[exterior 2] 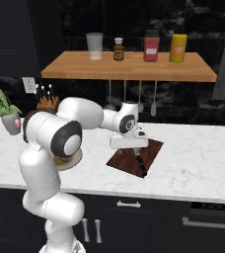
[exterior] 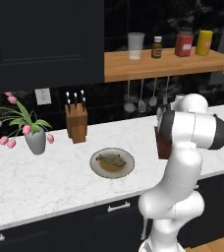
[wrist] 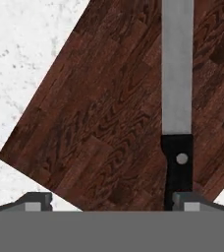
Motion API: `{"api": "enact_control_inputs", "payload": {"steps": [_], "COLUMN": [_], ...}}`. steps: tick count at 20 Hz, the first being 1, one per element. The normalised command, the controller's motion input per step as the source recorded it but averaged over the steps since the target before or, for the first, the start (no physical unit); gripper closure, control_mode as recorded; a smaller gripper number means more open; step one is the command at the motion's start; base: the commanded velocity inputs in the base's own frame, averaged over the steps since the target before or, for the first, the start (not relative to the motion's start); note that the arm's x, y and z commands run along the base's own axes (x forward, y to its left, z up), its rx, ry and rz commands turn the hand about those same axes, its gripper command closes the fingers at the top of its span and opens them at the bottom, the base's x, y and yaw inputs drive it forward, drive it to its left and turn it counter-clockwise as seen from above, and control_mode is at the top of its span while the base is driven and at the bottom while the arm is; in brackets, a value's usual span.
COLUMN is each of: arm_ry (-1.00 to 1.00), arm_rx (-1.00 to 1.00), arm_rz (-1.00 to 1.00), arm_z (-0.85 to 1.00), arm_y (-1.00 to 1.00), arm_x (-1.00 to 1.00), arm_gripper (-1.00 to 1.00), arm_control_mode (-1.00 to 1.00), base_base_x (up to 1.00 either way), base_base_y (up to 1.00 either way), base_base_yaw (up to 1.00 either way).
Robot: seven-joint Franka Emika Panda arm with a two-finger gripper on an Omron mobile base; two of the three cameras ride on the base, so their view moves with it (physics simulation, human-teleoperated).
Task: Pick up the knife from the drawer and place it on the cutting board. Then place the meat from the plate to the cutting board.
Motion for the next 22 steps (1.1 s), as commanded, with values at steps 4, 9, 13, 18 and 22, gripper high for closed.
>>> {"api": "enact_control_inputs", "payload": {"steps": [4,9,13,18,22], "arm_ry": [-0.05,0.02,0.11,0.03,0.04], "arm_rx": [-0.15,-0.17,-0.16,-0.06,0.00], "arm_rz": [-0.02,0.00,0.00,0.05,0.11], "arm_z": [0.70,0.26,0.07,0.03,0.00], "arm_y": [1.00,1.00,1.00,1.00,1.00], "arm_x": [-0.47,-0.31,-0.21,-0.31,-0.10], "arm_gripper": [-1.00,-1.00,-1.00,-1.00,-1.00], "arm_control_mode": [-1.00,-1.00,-1.00,-1.00,-1.00], "base_base_x": [0.00,0.00,0.00,0.00,0.00], "base_base_y": [0.00,0.00,0.00,0.00,0.00], "base_base_yaw": [0.00,0.00,0.00,0.00,0.00]}}
